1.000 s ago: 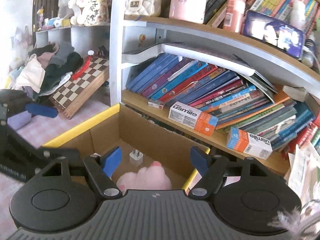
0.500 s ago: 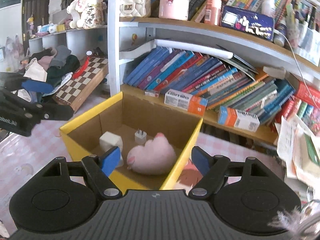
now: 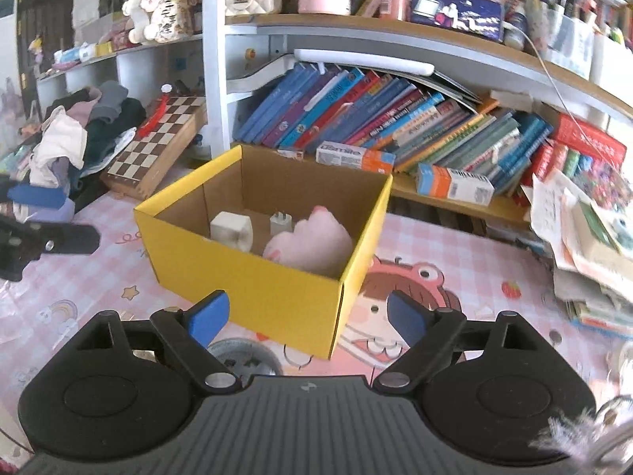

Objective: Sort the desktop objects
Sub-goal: 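Withdraw both tools from the box toward the watch and tape roll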

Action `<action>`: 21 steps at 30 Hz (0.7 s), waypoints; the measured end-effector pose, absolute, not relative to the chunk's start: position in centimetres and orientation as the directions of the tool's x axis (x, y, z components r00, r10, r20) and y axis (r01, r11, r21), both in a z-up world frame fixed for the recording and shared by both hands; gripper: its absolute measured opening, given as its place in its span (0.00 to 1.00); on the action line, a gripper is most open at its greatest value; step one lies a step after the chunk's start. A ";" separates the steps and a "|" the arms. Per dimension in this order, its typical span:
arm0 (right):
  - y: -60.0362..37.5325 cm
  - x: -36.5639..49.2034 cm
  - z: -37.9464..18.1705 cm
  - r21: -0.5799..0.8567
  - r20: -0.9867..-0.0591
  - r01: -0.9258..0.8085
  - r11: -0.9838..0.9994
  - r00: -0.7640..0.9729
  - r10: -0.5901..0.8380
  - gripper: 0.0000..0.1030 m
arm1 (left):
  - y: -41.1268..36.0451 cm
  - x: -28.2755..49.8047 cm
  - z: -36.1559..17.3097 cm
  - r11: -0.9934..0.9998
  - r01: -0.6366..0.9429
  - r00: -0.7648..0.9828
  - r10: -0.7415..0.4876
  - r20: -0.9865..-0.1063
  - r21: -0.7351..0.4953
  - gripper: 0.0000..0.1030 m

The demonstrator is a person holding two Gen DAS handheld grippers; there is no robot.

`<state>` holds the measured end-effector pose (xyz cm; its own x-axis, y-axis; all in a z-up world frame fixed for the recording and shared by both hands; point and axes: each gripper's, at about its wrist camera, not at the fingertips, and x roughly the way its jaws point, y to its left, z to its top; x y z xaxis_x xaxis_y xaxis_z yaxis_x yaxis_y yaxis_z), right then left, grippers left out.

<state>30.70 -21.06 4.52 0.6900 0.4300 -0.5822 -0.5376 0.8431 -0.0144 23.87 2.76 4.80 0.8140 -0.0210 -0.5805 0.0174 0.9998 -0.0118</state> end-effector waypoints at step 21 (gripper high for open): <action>-20.0 23.8 1.1 -0.004 -0.642 -0.431 0.902 0.693 0.328 0.87 | 4.2 17.6 2.1 1.000 0.015 0.779 -0.023 -0.626 -0.019 0.94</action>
